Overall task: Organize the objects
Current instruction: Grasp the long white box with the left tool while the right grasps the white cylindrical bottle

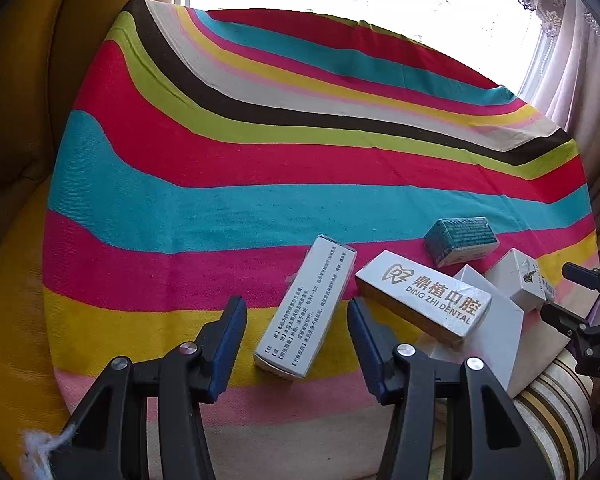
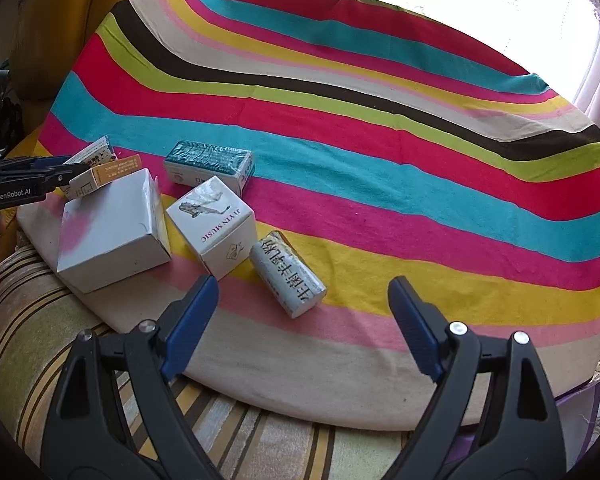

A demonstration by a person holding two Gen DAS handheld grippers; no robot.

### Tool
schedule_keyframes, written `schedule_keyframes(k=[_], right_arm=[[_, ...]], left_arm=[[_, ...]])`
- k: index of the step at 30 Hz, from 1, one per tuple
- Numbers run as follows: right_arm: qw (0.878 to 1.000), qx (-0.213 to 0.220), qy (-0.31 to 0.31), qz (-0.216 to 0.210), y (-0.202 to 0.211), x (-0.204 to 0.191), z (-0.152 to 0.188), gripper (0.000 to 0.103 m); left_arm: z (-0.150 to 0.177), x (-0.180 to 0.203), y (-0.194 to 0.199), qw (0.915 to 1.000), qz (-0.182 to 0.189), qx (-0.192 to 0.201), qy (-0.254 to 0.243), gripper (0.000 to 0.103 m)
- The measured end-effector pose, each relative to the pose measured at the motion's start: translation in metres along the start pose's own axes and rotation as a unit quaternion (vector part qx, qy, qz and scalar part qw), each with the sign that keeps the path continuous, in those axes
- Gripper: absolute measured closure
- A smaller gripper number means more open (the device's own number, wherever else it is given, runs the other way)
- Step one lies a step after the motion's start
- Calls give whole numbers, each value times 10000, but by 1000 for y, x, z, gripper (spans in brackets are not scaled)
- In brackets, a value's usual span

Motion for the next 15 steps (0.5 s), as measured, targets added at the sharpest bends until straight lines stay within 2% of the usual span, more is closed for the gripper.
schedule_keyframes(k=[4, 6, 10, 12, 14, 15], right_arm=[[10000, -70, 0, -31, -11, 1, -5, 21], [9999, -148, -28, -59, -17, 3, -7, 31], [9995, -253, -65, -179, -26, 4, -6, 42], [9990, -352, -50, -261, -30, 3, -5, 60], [9989, -328, -14, -326, -29, 1, -5, 71], [9989, -324, 17, -332, -28, 0, -5, 73]], left_arm=[[-1, 3, -4, 10000, 11, 7, -58, 60], [-1, 4, -6, 10000, 26, -10, -70, 63], [0, 6, -6, 9999, 95, -11, -73, 75], [1, 5, -6, 9999, 93, 19, -55, 75], [1, 4, -4, 9999, 100, 58, -11, 76], [2, 3, -3, 9999, 103, 88, 19, 77]])
Point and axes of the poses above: each gripper's, at about its wrist camera, not at the fingertips, and y roughly against the way its jaws point, x to its right, z to its underside, the point moved 1 cm from there along -y, roughly the way its jaws point, and after that the axes turned 2 degrees about -x, right-handed, at the moved point
